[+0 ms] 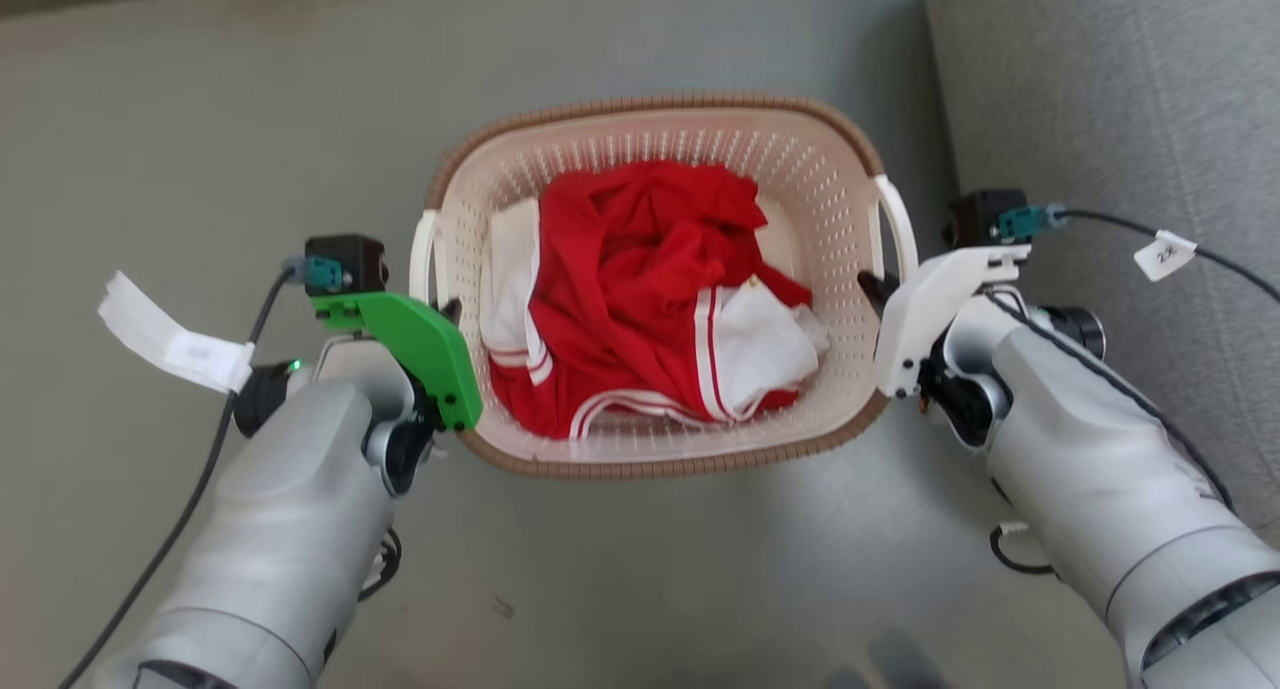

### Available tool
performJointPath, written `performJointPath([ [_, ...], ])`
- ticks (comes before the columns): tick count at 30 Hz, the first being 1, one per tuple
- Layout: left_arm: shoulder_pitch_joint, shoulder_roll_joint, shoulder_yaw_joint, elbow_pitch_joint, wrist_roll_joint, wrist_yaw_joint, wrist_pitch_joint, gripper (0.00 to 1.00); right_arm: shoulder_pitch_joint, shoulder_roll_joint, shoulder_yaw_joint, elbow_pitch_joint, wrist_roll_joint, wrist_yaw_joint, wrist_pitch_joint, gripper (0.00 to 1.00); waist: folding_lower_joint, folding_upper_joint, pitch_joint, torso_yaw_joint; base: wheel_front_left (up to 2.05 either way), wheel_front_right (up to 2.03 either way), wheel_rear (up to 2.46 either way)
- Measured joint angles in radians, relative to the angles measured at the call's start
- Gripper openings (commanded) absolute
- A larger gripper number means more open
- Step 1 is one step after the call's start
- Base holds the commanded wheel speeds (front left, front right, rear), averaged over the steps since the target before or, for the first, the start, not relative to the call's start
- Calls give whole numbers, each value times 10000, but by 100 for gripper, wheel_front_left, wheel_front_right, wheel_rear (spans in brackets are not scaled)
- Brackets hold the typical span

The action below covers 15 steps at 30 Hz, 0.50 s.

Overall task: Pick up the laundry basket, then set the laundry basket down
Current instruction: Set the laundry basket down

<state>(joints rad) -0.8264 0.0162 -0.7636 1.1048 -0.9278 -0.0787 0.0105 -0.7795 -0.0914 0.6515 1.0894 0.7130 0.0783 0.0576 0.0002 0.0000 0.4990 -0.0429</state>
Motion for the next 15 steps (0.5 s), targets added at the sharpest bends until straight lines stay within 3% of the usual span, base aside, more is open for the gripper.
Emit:
performJointPath([
  [15, -1074, 8, 242, -13, -2, -4, -355, 0, -1015, -33, -188, -21, -86, -196, -499, 0, 0, 0, 1941, 176, 0, 0, 0],
])
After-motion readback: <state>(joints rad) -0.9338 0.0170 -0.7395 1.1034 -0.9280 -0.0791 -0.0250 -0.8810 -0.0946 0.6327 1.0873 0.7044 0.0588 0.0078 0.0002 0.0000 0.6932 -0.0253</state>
